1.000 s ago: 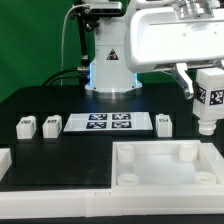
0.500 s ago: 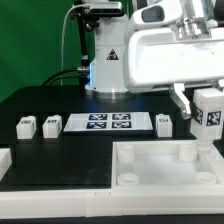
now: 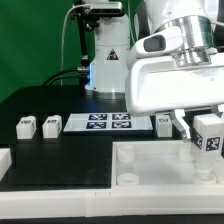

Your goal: Assemble one leg

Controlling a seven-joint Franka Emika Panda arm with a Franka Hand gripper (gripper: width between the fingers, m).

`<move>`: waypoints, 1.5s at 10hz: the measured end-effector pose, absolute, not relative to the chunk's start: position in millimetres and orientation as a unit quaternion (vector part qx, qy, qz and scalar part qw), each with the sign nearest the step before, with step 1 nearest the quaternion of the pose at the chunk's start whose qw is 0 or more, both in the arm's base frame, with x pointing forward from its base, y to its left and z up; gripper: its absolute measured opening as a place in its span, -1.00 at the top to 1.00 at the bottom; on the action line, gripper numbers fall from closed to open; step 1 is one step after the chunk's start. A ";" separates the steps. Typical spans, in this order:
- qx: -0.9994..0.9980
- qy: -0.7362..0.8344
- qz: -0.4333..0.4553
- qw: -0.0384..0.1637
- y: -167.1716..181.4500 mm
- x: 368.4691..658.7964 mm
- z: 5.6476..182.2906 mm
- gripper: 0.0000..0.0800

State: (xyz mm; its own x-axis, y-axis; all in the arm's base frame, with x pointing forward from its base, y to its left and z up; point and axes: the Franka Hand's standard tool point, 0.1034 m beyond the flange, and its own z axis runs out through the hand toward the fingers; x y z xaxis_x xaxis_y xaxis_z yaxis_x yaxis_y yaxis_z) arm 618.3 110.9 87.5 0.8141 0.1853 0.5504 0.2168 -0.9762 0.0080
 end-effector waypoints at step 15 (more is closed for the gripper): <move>-0.953 -0.105 -0.284 0.028 114.3 612.4 60.2 -0.33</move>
Offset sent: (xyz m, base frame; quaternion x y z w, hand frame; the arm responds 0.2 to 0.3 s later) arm 0.0065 0.0072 -0.0093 -0.0034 0.0152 0.0080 0.9998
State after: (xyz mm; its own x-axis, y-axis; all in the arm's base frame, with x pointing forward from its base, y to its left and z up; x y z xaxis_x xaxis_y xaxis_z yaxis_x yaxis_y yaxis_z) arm 612.4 114.3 60.2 0.8165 0.1850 0.5469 0.2163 -0.9763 0.0073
